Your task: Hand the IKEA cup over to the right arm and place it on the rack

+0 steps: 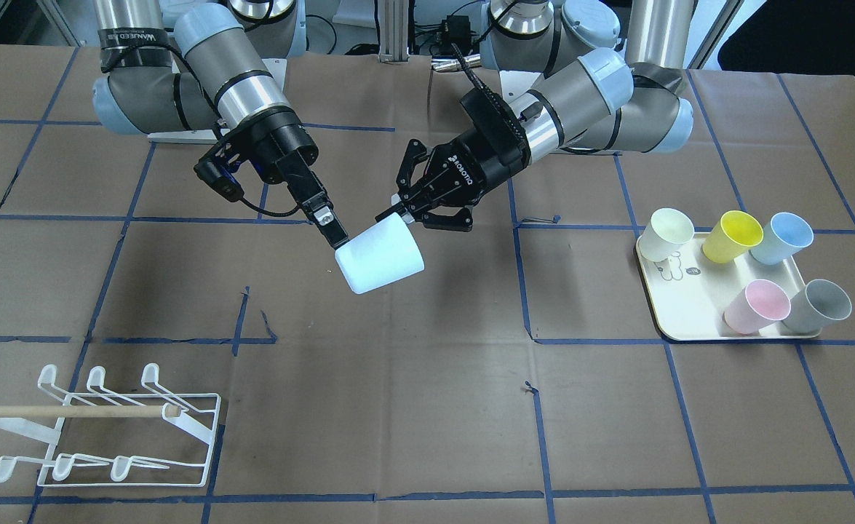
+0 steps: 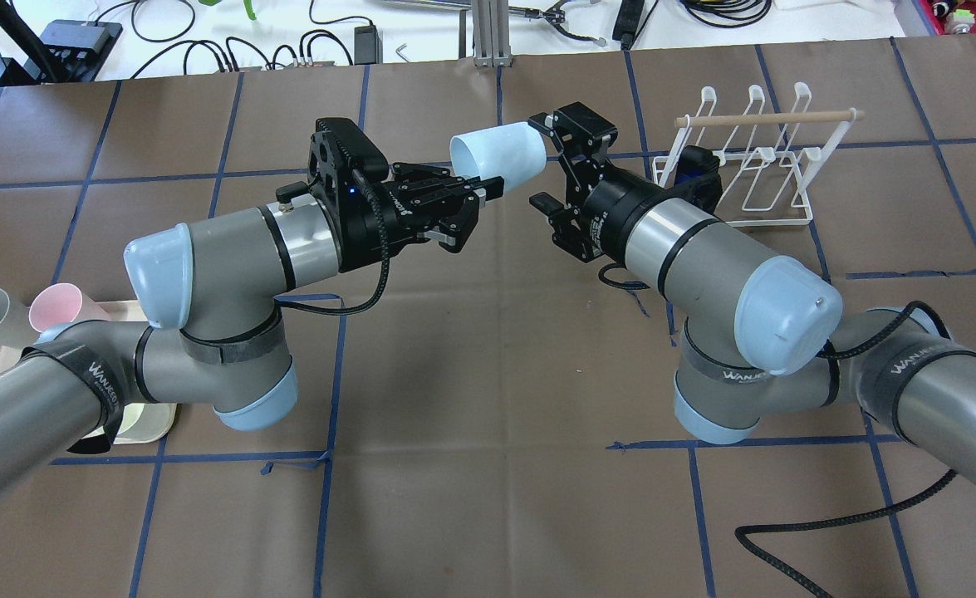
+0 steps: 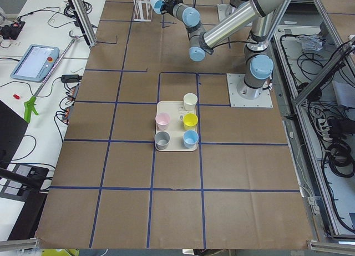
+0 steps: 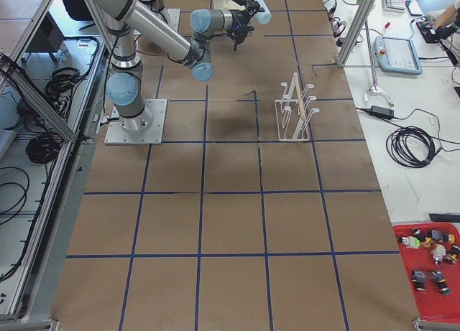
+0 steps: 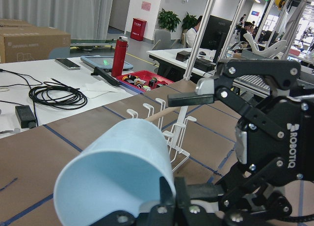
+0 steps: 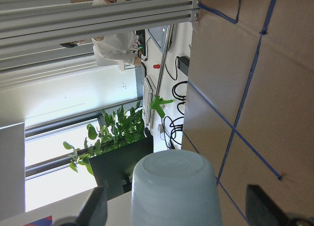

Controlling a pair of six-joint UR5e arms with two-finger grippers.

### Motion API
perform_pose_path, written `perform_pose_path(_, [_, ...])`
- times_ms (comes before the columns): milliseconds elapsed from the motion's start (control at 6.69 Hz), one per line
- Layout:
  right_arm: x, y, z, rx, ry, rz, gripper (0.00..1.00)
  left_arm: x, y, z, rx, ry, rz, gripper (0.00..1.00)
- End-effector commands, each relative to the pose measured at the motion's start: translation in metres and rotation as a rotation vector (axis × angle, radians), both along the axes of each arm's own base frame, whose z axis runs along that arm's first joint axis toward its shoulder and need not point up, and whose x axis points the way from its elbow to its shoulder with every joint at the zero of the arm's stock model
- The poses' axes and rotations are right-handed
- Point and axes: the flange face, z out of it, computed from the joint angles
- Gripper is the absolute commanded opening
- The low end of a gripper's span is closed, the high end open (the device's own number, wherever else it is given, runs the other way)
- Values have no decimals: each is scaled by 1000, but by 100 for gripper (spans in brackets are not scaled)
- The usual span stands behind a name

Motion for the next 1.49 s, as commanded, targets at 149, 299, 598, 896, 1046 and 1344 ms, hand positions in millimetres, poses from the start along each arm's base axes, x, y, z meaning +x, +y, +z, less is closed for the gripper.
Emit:
perform_pose_path(149, [17,-13,-2,-1,16,-5,99,-1,0,0,-1,-1,0,4])
perform_pose_path(299, [22,-11,-3,1,17,2,99,0,0,0,-1,-1,1,4])
perform_pose_path(598, [23,-10,-3,2,14,4,99,-1,1,1,-1,1,-1,5])
perform_pose_path(896, [23,-12,-6,7,19,7,77,-1,1,1,-1,0,0,5])
perform_pose_path(1046, [23,-12,-6,6,20,9,64,-1,1,1,-1,0,0,5])
perform_pose_path(1344, [24,-12,-6,5,18,14,45,-1,1,1,-1,0,0,5])
